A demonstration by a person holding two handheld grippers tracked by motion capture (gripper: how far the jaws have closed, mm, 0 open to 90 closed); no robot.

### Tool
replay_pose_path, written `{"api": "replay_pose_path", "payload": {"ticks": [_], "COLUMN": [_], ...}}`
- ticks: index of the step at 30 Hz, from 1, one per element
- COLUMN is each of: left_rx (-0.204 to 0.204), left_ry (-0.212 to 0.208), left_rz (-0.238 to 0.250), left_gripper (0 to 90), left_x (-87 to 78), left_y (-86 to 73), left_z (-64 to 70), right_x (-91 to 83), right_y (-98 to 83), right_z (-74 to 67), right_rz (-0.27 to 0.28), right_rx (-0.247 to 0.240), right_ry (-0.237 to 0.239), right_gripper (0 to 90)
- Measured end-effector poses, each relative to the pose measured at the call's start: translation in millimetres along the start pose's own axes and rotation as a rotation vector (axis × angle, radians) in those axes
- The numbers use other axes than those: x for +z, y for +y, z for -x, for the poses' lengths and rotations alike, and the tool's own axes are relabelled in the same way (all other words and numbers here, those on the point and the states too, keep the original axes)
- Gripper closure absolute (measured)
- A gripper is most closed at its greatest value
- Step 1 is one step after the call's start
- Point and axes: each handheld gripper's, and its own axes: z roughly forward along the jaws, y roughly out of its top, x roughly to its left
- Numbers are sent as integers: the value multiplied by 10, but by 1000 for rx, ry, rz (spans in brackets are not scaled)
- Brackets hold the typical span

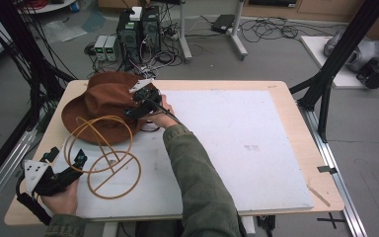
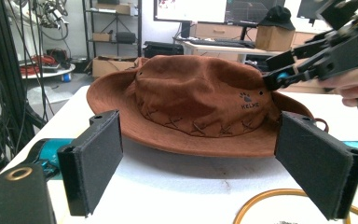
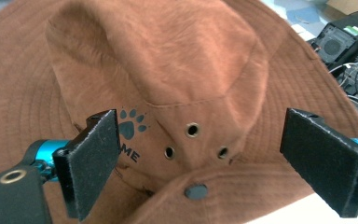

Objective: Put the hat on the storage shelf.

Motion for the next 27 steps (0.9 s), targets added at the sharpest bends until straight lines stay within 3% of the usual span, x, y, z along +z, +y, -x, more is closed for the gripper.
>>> {"api": "replay_pose_path", "payload": {"ticks": [5, 8, 9, 10, 12, 13, 14, 16, 17, 19, 21, 23, 27], "left_rx": [-2, -6, -6, -5, -7, -8, -6, -4, -3, -3, -4, -8, -28], "left_ry": [3, 6, 6, 7, 8, 7, 5, 4, 4, 2, 3, 6, 8], "left_rz": [5, 4, 3, 3, 4, 4, 4, 2, 2, 3, 4, 6, 9], "left_gripper": [155, 155, 155, 155, 155, 155, 155, 155, 155, 155, 155, 155, 155], "left_x": [-9, -5, -7, -8, -8, -8, -7, -7, -7, -7, -9, -11, -15], "left_y": [5, -1, 0, 0, 0, 1, 1, 0, 0, 0, 1, -1, -4], "left_z": [-10, -23, -25, -27, -25, -22, -16, -13, -12, -10, -14, -21, -53], "right_x": [165, 227, 232, 228, 226, 230, 253, 279, 279, 300, 312, 295, 272], "right_y": [-33, -64, -66, -59, -56, -56, -60, -55, -55, -47, -56, -56, -57], "right_z": [-12, -34, -26, -16, -13, -7, -31, -70, -70, -107, -120, -76, -39], "right_rz": [-21, -43, -35, -30, -32, -36, -50, -56, -56, -50, -65, -68, -77], "right_rx": [13, -16, -14, -20, -26, -36, -70, -99, -99, -101, -70, -5, 23], "right_ry": [0, -5, -7, -26, -29, -16, 6, 13, 13, 11, 9, 26, 48], "right_gripper": [116, 126, 185, 333, 380, 449, 588, 729, 729, 860, 888, 890, 892]}}
